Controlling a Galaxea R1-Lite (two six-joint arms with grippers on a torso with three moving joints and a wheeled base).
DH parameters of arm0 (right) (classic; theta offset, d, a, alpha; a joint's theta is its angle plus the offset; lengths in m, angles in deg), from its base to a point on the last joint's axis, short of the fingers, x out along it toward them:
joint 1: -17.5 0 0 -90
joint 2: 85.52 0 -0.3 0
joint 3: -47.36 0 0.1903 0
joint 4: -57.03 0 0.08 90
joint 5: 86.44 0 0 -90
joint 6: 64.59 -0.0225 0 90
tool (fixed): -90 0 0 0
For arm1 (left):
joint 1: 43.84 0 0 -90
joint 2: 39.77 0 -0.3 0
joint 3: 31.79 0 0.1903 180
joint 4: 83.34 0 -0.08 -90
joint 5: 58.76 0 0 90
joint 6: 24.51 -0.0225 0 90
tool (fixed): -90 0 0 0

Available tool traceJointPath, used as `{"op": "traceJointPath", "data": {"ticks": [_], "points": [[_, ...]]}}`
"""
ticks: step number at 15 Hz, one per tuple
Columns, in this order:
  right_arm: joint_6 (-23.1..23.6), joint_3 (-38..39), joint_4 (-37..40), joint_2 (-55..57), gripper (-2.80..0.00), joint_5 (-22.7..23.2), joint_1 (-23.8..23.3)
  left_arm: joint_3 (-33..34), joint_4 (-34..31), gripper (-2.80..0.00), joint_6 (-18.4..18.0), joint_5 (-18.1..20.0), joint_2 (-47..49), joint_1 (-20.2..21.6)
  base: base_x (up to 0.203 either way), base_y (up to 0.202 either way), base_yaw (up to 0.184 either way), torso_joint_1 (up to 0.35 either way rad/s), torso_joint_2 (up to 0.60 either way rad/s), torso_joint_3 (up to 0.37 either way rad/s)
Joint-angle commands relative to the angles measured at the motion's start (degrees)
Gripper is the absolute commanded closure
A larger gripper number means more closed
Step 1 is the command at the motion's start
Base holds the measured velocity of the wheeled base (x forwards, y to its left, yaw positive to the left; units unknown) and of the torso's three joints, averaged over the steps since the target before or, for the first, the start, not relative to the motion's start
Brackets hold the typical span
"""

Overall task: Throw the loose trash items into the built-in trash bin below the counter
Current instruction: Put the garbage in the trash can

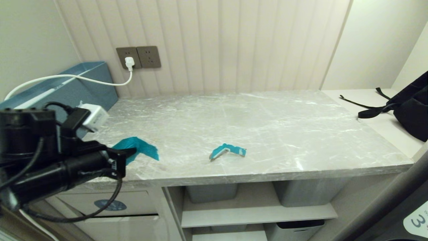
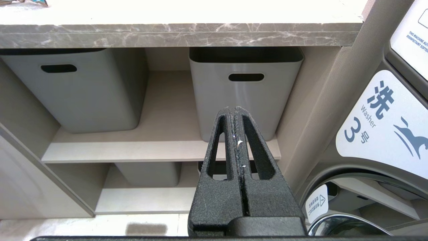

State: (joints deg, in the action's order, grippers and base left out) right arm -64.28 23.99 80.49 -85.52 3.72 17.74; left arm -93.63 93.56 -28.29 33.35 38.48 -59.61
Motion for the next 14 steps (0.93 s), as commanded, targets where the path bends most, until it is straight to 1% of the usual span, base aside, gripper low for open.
{"op": "traceJointPath", "data": {"ticks": [1,4,5,7,8,9,10,11,12,13,14], "points": [[0.0,0.0,0.0,-0.1,0.00,0.0,0.0,3.0,-4.9,0.00,-1.2,-0.3,-17.1,4.2,0.000,0.000,0.000,0.000,0.00,0.000],[0.0,0.0,0.0,-0.1,0.00,0.0,0.0,5.8,-16.4,0.00,-3.5,0.0,-35.4,12.0,0.000,0.000,0.000,0.000,0.00,0.000],[0.0,0.0,0.0,-0.1,0.00,0.0,0.0,7.6,-19.1,0.00,-3.8,0.2,-41.3,13.9,0.000,0.000,0.000,0.000,0.00,0.000],[0.0,0.0,0.0,-0.1,0.00,0.0,0.0,13.8,-22.9,0.00,-3.8,0.5,-52.8,16.8,0.000,0.000,0.000,0.000,0.00,0.000],[0.0,0.0,0.0,0.0,0.00,0.0,0.0,18.2,-23.8,0.00,-3.5,0.6,-57.3,17.8,0.000,0.000,0.000,0.000,0.00,0.000],[0.0,0.0,0.0,-0.1,0.00,0.0,0.0,23.5,-23.4,0.00,-2.8,0.7,-60.4,18.7,0.000,0.000,0.000,0.000,0.00,0.000],[0.0,0.0,0.0,-0.1,0.00,0.0,0.0,28.9,-19.5,0.00,-2.0,0.8,-61.6,19.1,0.000,0.000,0.000,0.000,0.00,0.000],[0.0,0.0,0.0,-0.1,0.00,0.0,0.0,33.9,-14.3,0.00,-1.6,0.9,-62.1,19.1,0.000,0.000,0.000,0.000,0.00,0.000],[-0.1,0.0,0.0,0.0,0.00,0.0,0.0,37.7,-11.6,0.00,-1.3,0.8,-63.0,18.7,0.000,0.000,0.000,0.000,0.00,0.000],[0.0,0.0,0.0,-0.1,0.00,0.0,0.0,39.0,-12.6,0.00,-1.2,0.7,-65.6,17.8,0.000,0.000,0.000,0.000,0.00,0.000],[0.0,0.0,0.0,-0.1,0.00,0.0,0.1,38.8,-14.4,0.00,-1.7,0.7,-70.0,17.0,0.000,0.000,0.000,0.000,0.00,0.000]]}}
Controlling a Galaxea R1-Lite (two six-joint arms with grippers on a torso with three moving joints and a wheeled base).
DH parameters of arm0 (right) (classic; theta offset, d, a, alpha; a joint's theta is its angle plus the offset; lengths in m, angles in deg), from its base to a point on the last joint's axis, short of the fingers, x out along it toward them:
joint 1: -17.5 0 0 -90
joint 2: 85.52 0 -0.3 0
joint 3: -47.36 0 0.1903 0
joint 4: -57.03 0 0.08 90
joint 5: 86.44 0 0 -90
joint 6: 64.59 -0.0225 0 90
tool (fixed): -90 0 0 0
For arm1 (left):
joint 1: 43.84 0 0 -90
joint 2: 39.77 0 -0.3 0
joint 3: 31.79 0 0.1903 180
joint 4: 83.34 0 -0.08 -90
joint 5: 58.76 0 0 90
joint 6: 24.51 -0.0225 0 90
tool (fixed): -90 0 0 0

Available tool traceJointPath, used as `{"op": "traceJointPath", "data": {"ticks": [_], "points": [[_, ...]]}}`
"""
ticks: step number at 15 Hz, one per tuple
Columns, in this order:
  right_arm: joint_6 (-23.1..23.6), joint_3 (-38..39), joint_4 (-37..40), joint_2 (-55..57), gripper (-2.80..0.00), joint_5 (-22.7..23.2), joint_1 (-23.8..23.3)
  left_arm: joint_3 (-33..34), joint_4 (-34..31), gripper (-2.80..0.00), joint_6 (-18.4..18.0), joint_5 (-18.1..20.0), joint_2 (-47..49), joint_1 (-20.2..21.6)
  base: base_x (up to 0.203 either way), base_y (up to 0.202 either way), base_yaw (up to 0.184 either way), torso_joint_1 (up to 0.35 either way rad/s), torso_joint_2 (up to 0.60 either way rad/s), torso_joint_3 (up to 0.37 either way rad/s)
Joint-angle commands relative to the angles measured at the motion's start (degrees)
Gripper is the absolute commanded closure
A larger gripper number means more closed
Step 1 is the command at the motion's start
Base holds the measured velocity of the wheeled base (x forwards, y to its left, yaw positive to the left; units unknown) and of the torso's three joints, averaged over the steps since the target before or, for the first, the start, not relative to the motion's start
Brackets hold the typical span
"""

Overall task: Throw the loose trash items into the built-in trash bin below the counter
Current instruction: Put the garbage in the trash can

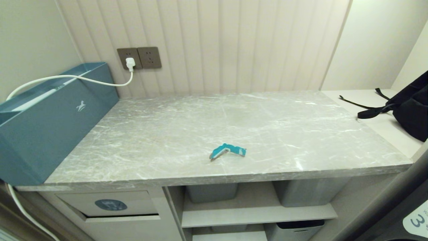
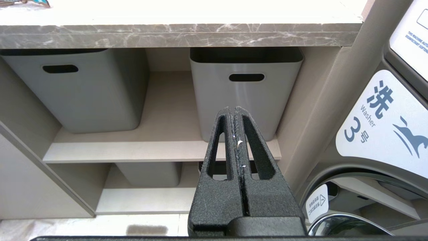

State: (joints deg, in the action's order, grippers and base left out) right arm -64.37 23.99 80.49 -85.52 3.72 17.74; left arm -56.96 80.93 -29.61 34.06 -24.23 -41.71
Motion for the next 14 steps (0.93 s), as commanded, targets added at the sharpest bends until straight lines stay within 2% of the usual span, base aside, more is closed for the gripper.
{"op": "traceJointPath", "data": {"ticks": [1,3,5,14], "points": [[0.1,0.0,0.0,-0.1,0.00,0.0,0.0,2.0,-4.0,0.00,-0.7,-0.2,-11.8,-1.3,0.000,0.000,0.000,0.000,0.00,0.000],[-0.1,0.0,0.0,-0.1,0.00,-0.1,0.0,1.4,-7.6,0.00,-1.2,-0.8,-16.4,-1.9,0.000,0.000,0.000,0.000,0.00,0.000],[0.0,0.0,0.0,0.0,0.00,0.0,0.1,1.0,-9.9,0.00,-1.2,-1.4,-15.6,-2.3,0.000,0.000,0.000,0.000,0.00,0.000],[0.0,0.0,0.0,-0.1,0.00,0.0,0.0,1.3,-9.3,0.00,-1.0,-1.4,-15.6,-2.1,0.000,0.000,0.000,0.000,0.00,0.000]]}}
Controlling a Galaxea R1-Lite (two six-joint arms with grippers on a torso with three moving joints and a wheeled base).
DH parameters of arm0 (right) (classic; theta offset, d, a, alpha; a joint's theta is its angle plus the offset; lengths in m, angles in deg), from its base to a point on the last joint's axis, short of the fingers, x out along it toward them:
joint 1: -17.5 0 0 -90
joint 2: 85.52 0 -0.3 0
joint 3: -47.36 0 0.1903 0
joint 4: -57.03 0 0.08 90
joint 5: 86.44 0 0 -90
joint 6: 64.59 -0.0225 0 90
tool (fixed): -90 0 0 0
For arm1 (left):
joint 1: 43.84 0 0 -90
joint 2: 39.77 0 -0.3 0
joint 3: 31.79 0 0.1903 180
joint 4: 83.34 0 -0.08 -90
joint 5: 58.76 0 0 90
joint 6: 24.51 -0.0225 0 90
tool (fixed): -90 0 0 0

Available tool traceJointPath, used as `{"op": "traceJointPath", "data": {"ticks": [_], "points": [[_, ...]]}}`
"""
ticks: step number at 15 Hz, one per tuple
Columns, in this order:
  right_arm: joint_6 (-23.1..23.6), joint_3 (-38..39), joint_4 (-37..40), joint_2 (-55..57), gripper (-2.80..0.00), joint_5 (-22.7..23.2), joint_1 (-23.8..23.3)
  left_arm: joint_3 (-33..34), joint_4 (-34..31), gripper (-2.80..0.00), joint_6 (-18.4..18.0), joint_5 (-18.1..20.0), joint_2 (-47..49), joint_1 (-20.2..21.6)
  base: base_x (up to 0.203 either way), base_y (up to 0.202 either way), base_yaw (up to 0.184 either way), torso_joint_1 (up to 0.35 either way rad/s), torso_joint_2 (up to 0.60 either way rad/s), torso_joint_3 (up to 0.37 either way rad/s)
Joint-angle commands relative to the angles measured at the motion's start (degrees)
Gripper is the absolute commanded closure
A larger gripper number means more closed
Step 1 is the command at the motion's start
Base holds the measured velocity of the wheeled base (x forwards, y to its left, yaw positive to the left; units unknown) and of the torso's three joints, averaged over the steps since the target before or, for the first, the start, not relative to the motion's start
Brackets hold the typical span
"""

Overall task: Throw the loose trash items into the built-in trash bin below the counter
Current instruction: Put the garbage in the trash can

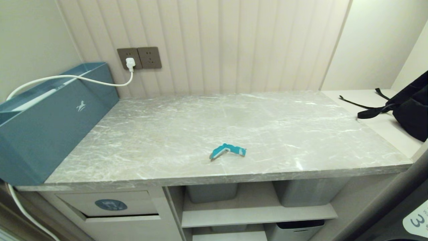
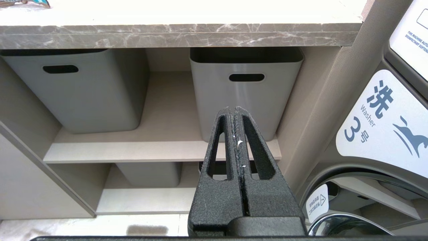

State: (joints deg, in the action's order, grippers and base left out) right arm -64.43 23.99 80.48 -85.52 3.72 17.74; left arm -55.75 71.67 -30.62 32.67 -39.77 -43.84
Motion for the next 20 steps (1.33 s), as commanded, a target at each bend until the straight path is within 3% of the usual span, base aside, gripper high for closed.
{"op": "traceJointPath", "data": {"ticks": [1,8,20], "points": [[0.0,0.0,0.0,-0.1,0.00,0.0,0.0,0.1,0.0,0.00,0.0,0.0,-0.1,0.0,0.000,0.000,0.000,0.000,0.00,0.000],[0.0,0.0,0.0,0.0,0.00,0.0,0.0,0.1,0.0,0.00,0.2,-0.2,-0.1,0.0,-0.011,0.000,-0.001,0.001,0.00,0.001],[0.1,0.0,0.0,0.0,0.00,0.0,0.0,0.1,0.0,0.00,0.2,-0.3,-0.1,0.0,-0.191,0.000,0.003,0.004,0.00,0.002]]}}
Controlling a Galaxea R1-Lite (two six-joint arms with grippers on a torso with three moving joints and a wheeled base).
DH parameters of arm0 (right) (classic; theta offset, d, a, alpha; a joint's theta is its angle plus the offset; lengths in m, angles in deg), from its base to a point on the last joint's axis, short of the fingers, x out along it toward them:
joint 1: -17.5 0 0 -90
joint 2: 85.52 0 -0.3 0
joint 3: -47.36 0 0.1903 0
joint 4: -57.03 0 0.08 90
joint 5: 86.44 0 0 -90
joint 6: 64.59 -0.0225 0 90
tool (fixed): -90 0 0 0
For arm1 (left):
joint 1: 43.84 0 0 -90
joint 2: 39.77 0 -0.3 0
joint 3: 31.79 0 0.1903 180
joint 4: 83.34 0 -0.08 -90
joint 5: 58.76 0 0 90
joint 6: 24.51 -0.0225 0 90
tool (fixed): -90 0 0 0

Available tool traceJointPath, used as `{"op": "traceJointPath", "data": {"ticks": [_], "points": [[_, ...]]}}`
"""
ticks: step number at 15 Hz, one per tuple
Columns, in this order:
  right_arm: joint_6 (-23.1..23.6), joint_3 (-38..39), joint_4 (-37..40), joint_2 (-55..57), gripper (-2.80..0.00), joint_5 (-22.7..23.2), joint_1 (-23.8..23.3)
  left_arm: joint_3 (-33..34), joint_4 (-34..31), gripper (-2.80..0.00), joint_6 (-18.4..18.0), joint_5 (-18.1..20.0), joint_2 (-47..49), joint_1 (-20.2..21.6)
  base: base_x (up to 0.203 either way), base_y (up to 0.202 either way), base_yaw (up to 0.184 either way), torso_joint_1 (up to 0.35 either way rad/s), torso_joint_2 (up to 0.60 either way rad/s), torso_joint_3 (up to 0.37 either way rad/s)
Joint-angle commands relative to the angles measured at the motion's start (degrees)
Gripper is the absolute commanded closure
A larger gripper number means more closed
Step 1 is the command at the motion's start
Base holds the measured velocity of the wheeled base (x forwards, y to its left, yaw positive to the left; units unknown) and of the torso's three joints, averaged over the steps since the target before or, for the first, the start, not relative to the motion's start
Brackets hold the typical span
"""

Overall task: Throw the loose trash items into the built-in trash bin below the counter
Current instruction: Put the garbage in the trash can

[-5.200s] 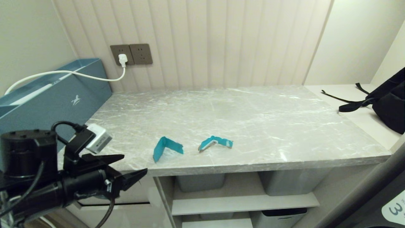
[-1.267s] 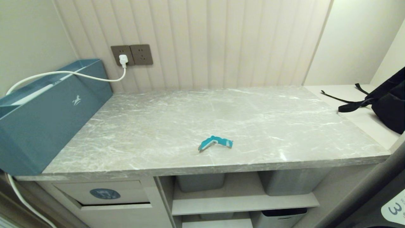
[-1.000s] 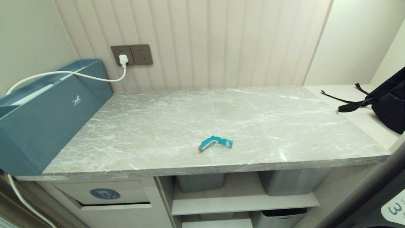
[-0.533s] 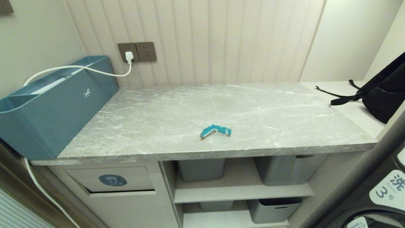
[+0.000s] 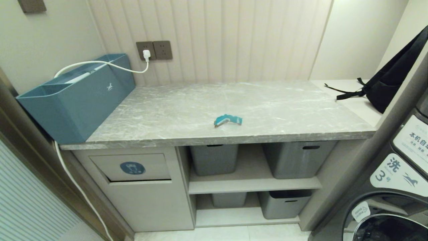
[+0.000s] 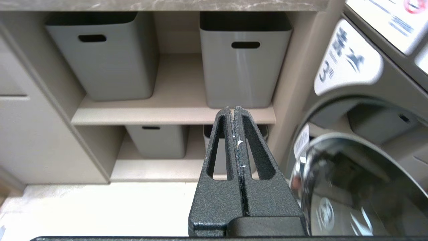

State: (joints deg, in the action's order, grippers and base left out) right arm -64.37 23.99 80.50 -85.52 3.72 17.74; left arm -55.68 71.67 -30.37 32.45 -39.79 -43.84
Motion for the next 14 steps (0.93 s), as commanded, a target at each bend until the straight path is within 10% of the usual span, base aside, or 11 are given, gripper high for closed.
{"op": "traceJointPath", "data": {"ticks": [1,14], "points": [[0.0,0.0,0.0,-0.1,0.00,0.0,0.1,0.0,0.0,0.00,-0.1,0.0,-0.1,0.0,-0.201,0.000,0.002,0.002,0.01,-0.002],[0.1,0.0,0.0,-0.1,0.00,0.0,0.0,0.0,0.0,0.00,0.1,-0.1,-0.1,0.0,-0.019,0.000,0.002,-0.001,0.00,0.001]]}}
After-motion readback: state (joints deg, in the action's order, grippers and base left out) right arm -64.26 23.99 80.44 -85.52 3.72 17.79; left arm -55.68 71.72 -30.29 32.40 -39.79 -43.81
